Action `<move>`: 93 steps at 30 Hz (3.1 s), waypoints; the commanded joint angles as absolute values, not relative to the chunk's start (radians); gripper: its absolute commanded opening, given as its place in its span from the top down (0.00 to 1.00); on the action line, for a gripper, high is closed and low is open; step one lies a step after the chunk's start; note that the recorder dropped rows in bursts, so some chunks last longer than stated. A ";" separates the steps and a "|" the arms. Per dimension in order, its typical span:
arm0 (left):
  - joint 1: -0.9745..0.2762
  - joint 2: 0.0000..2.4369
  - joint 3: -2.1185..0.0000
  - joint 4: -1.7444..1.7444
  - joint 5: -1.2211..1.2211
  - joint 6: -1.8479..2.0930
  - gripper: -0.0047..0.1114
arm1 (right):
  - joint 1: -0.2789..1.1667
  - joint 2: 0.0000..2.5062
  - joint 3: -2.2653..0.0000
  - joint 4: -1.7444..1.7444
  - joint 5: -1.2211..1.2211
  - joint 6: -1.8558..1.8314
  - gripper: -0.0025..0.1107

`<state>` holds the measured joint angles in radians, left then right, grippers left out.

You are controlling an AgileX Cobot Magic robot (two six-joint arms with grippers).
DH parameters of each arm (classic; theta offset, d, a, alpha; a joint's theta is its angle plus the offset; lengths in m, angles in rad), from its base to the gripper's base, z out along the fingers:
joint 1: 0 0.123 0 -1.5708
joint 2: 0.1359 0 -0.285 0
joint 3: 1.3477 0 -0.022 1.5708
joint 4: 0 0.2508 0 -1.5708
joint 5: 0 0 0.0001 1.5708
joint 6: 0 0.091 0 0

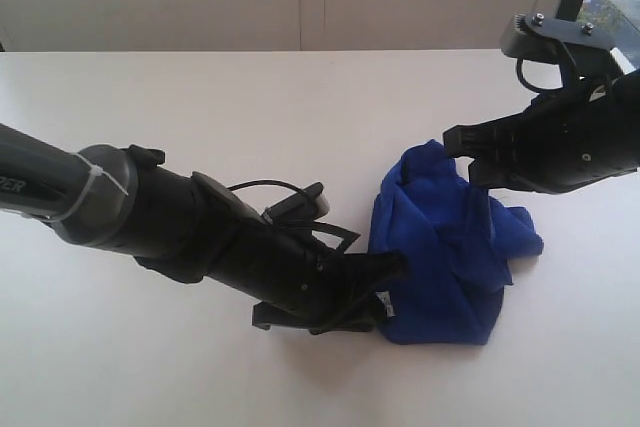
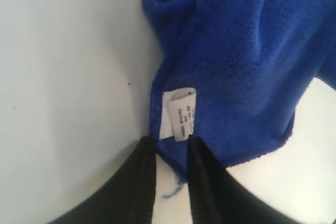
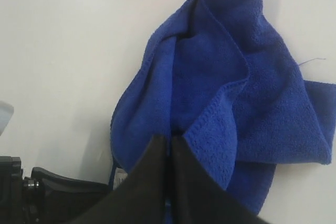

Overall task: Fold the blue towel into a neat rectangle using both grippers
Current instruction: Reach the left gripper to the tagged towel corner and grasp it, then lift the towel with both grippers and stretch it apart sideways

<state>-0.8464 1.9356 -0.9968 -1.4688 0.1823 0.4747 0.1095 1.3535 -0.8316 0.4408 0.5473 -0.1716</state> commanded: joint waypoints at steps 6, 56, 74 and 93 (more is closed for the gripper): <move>-0.851 1.945 -0.991 -1.457 0.184 0.556 0.96 | 0.110 1.351 -0.826 0.441 0.542 -0.184 0.98; -0.622 0.660 -0.988 0.268 1.072 -0.153 0.96 | 0.110 0.601 -0.826 -0.137 0.854 -0.138 0.98; -0.622 0.631 -0.988 0.370 1.056 -0.180 0.96 | 0.110 0.502 -0.813 -0.259 0.929 -0.091 0.98; -0.373 1.299 -0.799 0.812 0.361 -0.523 0.96 | 0.110 1.389 -0.813 -0.613 0.429 0.344 0.98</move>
<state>-0.4294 1.2437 -0.8063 0.7855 0.5021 -0.5078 0.1095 1.3160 -0.8167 -0.5124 0.4909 0.2335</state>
